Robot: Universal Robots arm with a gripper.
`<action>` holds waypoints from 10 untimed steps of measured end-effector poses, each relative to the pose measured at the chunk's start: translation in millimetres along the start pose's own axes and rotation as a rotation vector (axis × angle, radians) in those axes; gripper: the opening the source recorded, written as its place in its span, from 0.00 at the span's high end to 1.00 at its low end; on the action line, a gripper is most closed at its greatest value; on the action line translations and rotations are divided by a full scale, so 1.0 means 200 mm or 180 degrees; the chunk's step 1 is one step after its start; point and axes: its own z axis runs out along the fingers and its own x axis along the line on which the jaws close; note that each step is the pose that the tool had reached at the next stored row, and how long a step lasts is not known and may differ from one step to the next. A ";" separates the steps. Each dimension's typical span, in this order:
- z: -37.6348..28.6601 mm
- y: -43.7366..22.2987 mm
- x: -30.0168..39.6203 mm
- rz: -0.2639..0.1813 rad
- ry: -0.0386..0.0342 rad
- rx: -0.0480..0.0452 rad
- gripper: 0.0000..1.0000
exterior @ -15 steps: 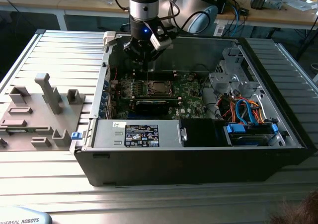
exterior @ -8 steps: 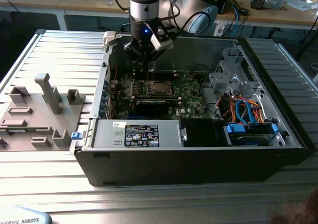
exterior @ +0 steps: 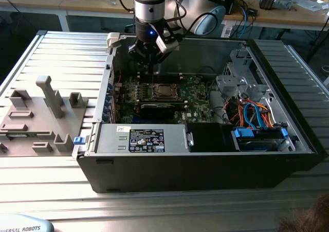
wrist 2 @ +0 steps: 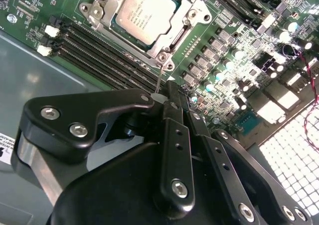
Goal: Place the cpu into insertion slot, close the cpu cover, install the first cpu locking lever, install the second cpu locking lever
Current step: 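Install the first cpu locking lever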
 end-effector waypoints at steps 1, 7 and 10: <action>0.001 0.000 0.000 0.0000 0.0000 0.0000 0.89; 0.012 0.000 -0.003 0.0000 0.0000 0.0000 0.89; 0.015 0.000 -0.004 0.0000 0.0000 0.0000 0.89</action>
